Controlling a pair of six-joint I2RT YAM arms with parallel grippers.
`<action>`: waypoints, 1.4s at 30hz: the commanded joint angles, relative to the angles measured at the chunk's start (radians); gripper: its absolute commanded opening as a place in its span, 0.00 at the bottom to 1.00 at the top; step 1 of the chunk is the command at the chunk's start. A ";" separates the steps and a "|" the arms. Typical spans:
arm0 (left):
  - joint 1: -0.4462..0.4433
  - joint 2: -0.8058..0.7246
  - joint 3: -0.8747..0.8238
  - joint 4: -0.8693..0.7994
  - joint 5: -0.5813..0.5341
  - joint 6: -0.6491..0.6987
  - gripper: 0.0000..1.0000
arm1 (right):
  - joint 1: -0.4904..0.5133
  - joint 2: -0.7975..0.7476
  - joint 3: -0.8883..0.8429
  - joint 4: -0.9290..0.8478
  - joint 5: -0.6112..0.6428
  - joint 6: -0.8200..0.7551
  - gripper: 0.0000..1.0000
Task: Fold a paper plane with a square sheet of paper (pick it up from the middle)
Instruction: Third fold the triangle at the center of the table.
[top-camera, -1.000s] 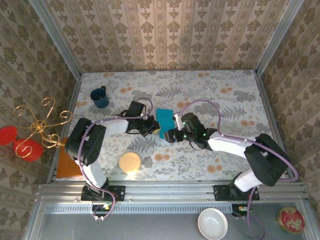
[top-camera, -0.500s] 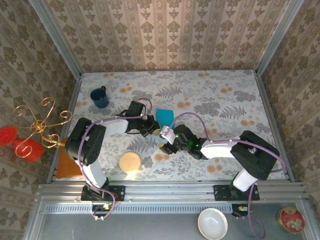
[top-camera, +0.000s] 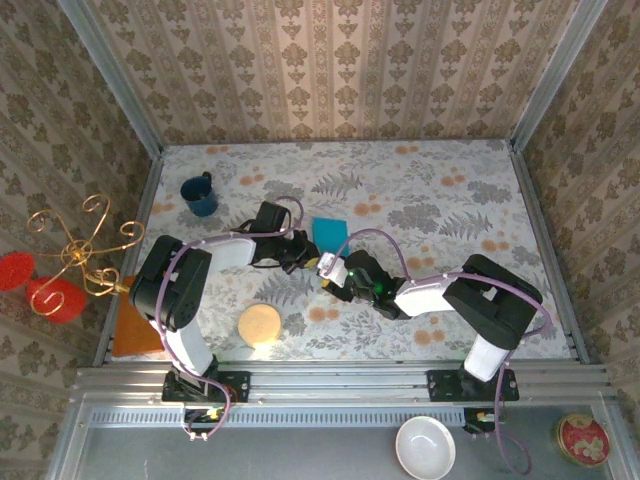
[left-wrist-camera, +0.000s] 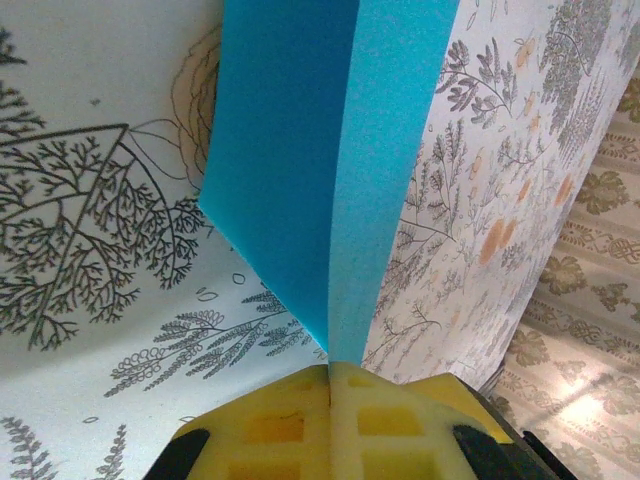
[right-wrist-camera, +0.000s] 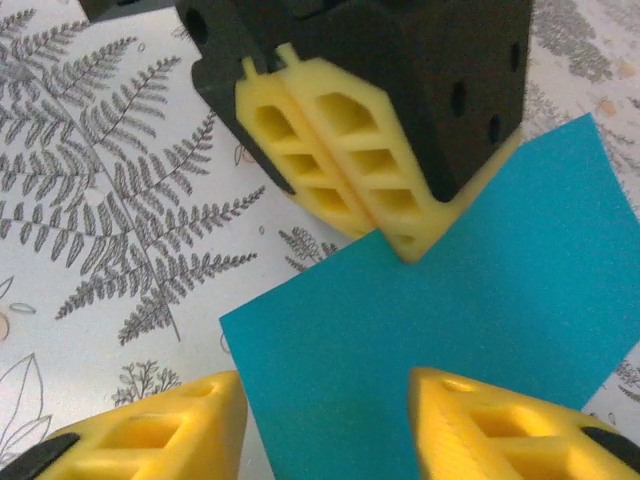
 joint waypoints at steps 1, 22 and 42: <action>0.007 -0.022 0.006 -0.012 0.018 -0.004 0.04 | 0.006 -0.012 0.005 0.054 0.031 -0.013 0.46; 0.006 -0.028 0.004 -0.011 0.016 -0.006 0.06 | 0.005 -0.035 0.000 0.049 -0.023 0.002 0.21; 0.029 -0.053 0.093 -0.120 -0.143 0.204 0.32 | -0.037 -0.111 0.027 -0.222 -0.297 0.314 0.00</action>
